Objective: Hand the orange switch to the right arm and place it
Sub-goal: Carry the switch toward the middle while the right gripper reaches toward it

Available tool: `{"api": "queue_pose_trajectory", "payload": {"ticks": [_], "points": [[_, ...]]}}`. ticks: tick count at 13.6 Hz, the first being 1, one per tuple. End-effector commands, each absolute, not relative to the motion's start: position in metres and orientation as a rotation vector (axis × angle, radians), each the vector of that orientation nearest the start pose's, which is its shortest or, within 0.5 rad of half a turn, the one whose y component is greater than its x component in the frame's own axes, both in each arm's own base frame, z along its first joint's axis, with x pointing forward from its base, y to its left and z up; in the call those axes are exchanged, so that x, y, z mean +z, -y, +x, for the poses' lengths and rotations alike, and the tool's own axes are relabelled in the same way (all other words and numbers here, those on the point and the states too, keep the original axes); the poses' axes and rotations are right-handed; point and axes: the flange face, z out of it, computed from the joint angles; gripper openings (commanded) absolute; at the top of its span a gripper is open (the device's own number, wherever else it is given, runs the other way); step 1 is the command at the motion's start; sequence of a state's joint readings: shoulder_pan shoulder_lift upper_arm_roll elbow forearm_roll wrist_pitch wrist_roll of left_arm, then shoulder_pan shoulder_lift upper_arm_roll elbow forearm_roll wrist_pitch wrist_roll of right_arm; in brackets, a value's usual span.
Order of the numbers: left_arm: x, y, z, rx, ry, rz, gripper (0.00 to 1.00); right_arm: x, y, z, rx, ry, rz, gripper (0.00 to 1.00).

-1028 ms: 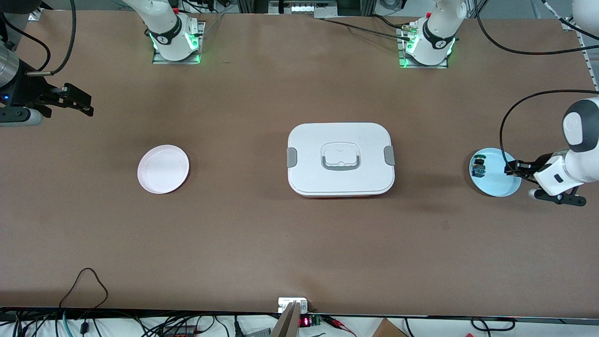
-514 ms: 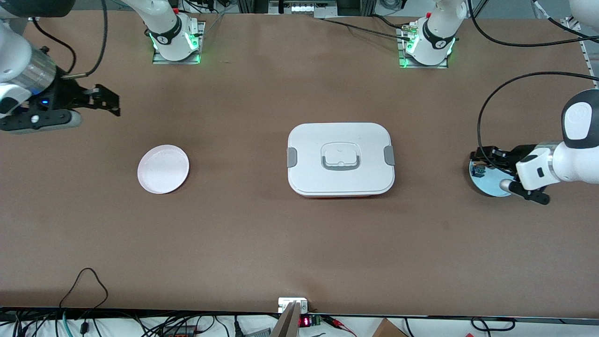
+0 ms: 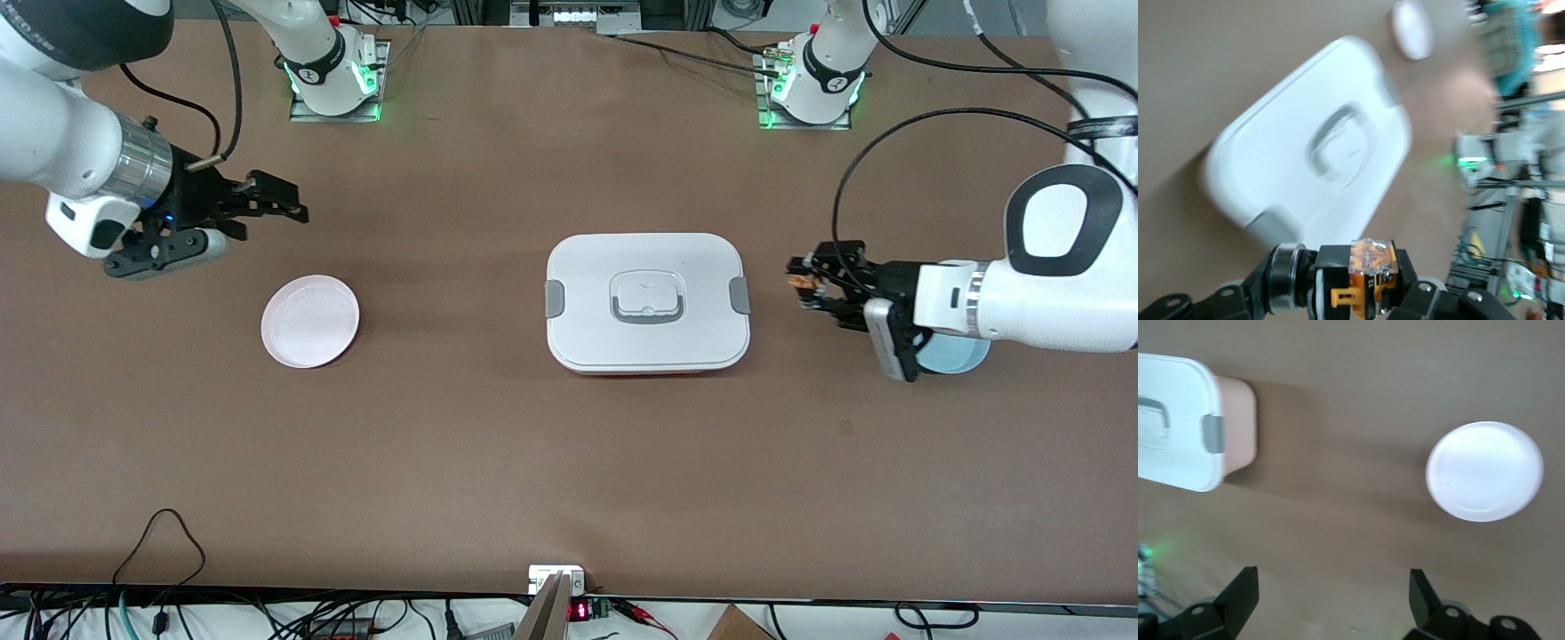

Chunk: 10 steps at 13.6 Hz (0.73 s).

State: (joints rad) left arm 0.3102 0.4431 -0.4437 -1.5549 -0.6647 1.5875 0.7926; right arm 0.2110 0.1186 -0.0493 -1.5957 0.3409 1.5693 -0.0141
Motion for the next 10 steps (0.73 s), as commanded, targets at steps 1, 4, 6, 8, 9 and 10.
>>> {"api": "queue_pose_trajectory", "payload": {"ticks": [1,4,6,8,9,10], "points": [[0.414,0.149,0.64,0.163,1.034,1.81,0.05,0.552,-0.146,0.572,0.241,0.167,-2.617,1.0],[0.409,0.189,0.636,0.368,1.116,1.559,0.06,0.548,-0.169,0.575,0.259,0.097,-2.408,1.0],[0.403,0.207,0.634,0.508,1.236,1.479,0.06,0.537,-0.181,0.579,0.306,0.035,-2.238,1.0],[0.393,0.237,0.628,0.706,1.247,1.328,0.06,0.514,-0.192,0.583,0.363,-0.056,-2.034,1.0],[0.386,0.248,0.623,0.777,1.234,1.301,0.05,0.502,-0.195,0.587,0.379,-0.096,-1.963,1.0],[0.384,0.271,0.616,0.855,1.224,1.256,0.04,0.492,-0.197,0.591,0.388,-0.132,-1.922,1.0]]}}
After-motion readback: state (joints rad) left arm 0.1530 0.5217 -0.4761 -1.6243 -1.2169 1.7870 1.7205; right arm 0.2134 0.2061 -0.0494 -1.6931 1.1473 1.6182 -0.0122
